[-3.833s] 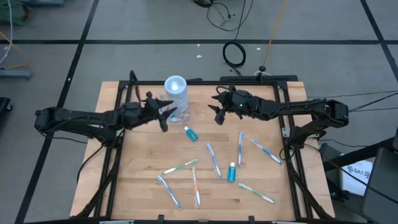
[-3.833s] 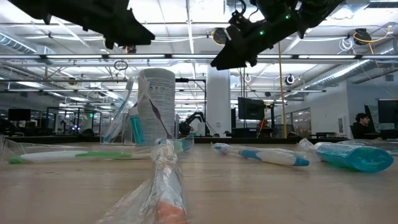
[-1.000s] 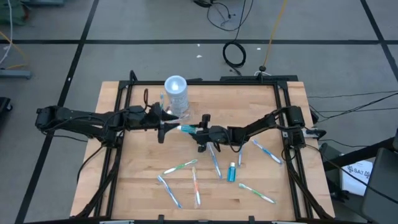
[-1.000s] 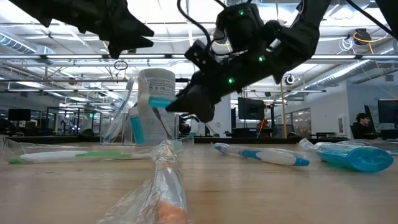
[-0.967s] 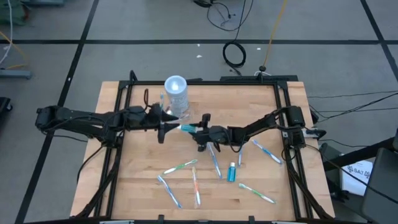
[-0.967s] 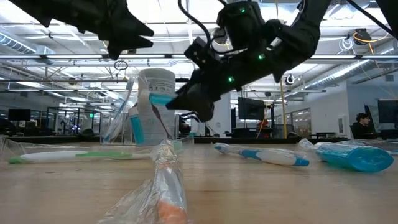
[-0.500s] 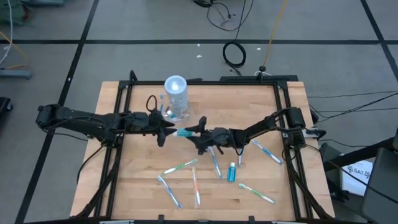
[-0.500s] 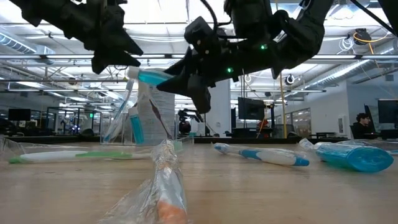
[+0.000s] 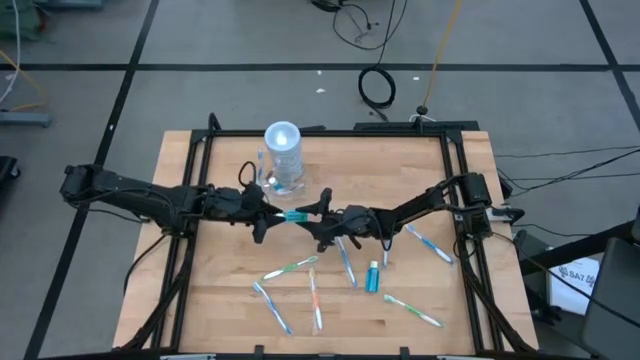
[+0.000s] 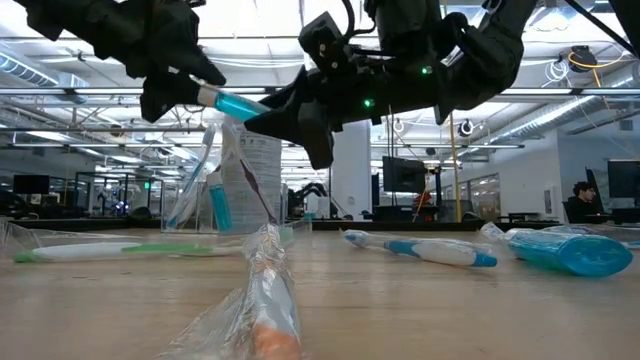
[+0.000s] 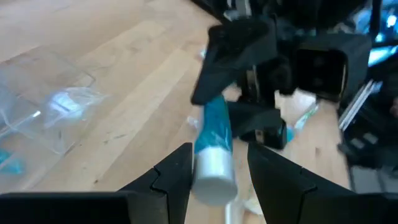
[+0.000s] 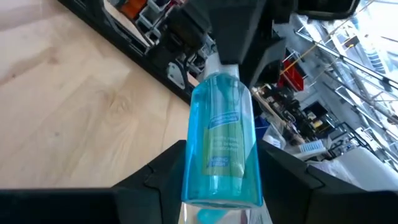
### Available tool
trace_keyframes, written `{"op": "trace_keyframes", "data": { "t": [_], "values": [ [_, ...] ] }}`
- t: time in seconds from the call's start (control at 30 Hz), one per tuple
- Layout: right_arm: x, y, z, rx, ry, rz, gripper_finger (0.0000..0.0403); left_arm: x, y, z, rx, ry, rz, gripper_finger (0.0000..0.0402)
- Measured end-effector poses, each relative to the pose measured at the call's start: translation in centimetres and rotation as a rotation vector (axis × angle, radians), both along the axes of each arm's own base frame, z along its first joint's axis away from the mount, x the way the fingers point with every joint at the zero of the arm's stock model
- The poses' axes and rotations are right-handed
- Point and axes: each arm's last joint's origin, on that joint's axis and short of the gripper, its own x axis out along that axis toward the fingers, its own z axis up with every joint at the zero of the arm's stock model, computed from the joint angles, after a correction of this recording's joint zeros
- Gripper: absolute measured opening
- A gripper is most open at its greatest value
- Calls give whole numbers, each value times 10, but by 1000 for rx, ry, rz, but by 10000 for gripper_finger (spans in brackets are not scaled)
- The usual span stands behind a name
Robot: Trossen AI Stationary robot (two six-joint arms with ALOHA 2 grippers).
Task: Pick & Place toothbrushing station
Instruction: Put the top blue mouthwash into the transparent organizer
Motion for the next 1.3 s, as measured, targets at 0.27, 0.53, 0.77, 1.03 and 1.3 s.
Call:
{"op": "trace_keyframes", "data": {
  "t": [0.27,0.53,0.77,1.03,1.3],
  "values": [
    [0,0,5,53,-58,-4,166,1,2,2,-28,-24,25,159],
    [0,1,5,67,-61,-4,166,2,3,3,-29,-36,27,158],
    [0,1,5,77,-63,-5,167,2,3,3,-33,-36,28,157],
    [0,1,4,77,-61,-5,167,2,3,3,-26,-34,21,96],
    [0,0,4,77,-58,-4,179,2,3,3,-28,-34,22,119]
  ]
}}
